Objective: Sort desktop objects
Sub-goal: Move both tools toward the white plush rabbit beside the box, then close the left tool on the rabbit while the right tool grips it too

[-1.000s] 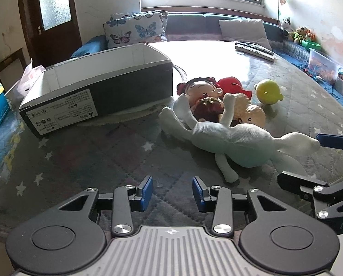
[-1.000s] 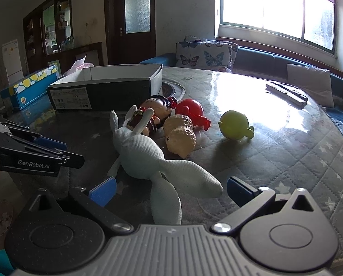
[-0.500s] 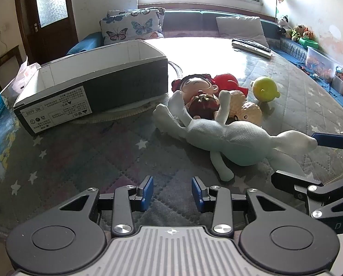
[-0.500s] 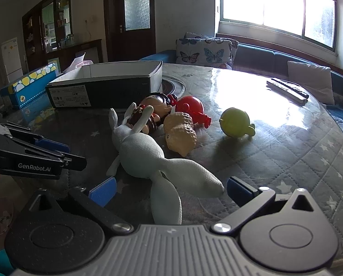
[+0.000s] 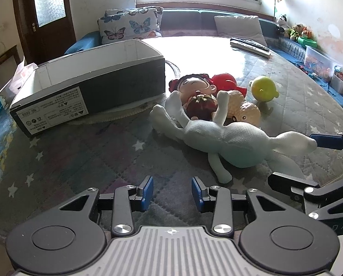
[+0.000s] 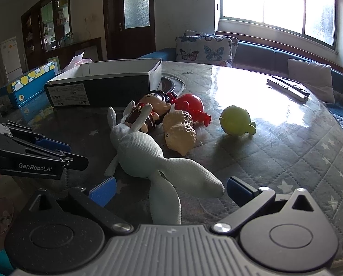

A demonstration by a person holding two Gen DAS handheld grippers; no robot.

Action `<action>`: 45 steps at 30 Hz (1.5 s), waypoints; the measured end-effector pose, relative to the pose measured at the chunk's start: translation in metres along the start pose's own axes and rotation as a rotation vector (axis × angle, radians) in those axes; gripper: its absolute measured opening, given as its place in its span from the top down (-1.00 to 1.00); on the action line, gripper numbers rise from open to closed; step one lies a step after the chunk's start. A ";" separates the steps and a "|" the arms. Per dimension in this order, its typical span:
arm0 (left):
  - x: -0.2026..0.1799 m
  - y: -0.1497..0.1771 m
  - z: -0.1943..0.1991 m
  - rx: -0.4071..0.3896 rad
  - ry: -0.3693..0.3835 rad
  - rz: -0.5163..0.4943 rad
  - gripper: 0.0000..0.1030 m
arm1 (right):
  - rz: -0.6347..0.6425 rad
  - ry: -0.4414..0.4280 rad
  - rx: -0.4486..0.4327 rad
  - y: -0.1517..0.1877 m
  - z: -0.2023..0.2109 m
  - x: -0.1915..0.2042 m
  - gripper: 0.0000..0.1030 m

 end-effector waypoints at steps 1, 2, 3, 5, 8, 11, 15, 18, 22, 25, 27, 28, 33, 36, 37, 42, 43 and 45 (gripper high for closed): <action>0.004 0.000 -0.002 0.000 0.002 -0.003 0.23 | 0.000 0.000 0.001 0.000 0.000 0.000 -1.00; 0.007 -0.001 -0.003 0.001 0.004 -0.006 0.23 | 0.000 0.000 0.002 0.000 -0.001 0.000 -1.00; 0.009 -0.001 -0.004 0.001 0.005 -0.009 0.23 | 0.000 0.000 0.003 0.000 -0.001 0.000 -1.00; 0.011 -0.001 -0.005 0.003 0.008 -0.013 0.23 | -0.002 0.000 0.004 0.000 -0.001 -0.001 -1.00; 0.015 -0.002 -0.010 0.009 0.010 -0.019 0.23 | -0.007 0.001 0.005 -0.001 -0.002 -0.002 -1.00; 0.019 -0.004 -0.015 0.015 0.011 -0.022 0.23 | -0.012 0.000 0.006 -0.002 -0.002 -0.003 -1.00; 0.024 -0.005 -0.018 0.014 0.017 -0.028 0.23 | -0.015 -0.001 0.007 -0.003 -0.003 -0.004 -1.00; 0.027 -0.006 -0.020 0.013 0.021 -0.029 0.23 | -0.015 -0.002 0.008 -0.004 -0.004 -0.004 -1.00; 0.029 -0.006 -0.021 0.018 0.028 -0.032 0.24 | -0.016 -0.001 0.014 -0.005 -0.006 -0.004 -1.00; 0.030 -0.007 -0.022 0.020 0.032 -0.036 0.24 | -0.017 -0.001 0.014 -0.006 -0.007 -0.004 -1.00; 0.032 -0.007 -0.022 0.018 0.035 -0.037 0.24 | -0.017 -0.001 0.015 -0.007 -0.007 -0.004 -1.00; 0.032 -0.008 -0.022 0.018 0.036 -0.036 0.24 | -0.017 -0.001 0.015 -0.007 -0.007 -0.004 -1.00; 0.035 -0.009 -0.023 0.017 0.041 -0.038 0.24 | -0.018 -0.005 0.016 -0.009 -0.009 -0.004 -1.00; 0.036 -0.010 -0.024 0.020 0.042 -0.039 0.24 | -0.019 -0.007 0.016 -0.011 -0.010 -0.005 -0.99; 0.036 -0.011 -0.025 0.022 0.043 -0.039 0.24 | -0.020 -0.008 0.016 -0.011 -0.010 -0.005 -0.98; 0.038 -0.013 -0.026 0.026 0.047 -0.038 0.24 | -0.024 -0.014 0.017 -0.014 -0.012 -0.007 -0.98; 0.038 -0.013 -0.026 0.027 0.048 -0.038 0.24 | -0.024 -0.016 0.017 -0.015 -0.012 -0.007 -0.98; 0.039 -0.015 -0.028 0.029 0.050 -0.035 0.24 | -0.023 -0.019 0.018 -0.016 -0.014 -0.007 -0.98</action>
Point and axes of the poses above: each gripper's, at about its wrist camera, not at the fingertips, and z roughly against the way its jaws point, x to its left, y to its underside, the point moved 2 cm from there along -z, roughly the way its jaws point, and after that the axes turned 5 degrees about x, right-handed, at the moved point
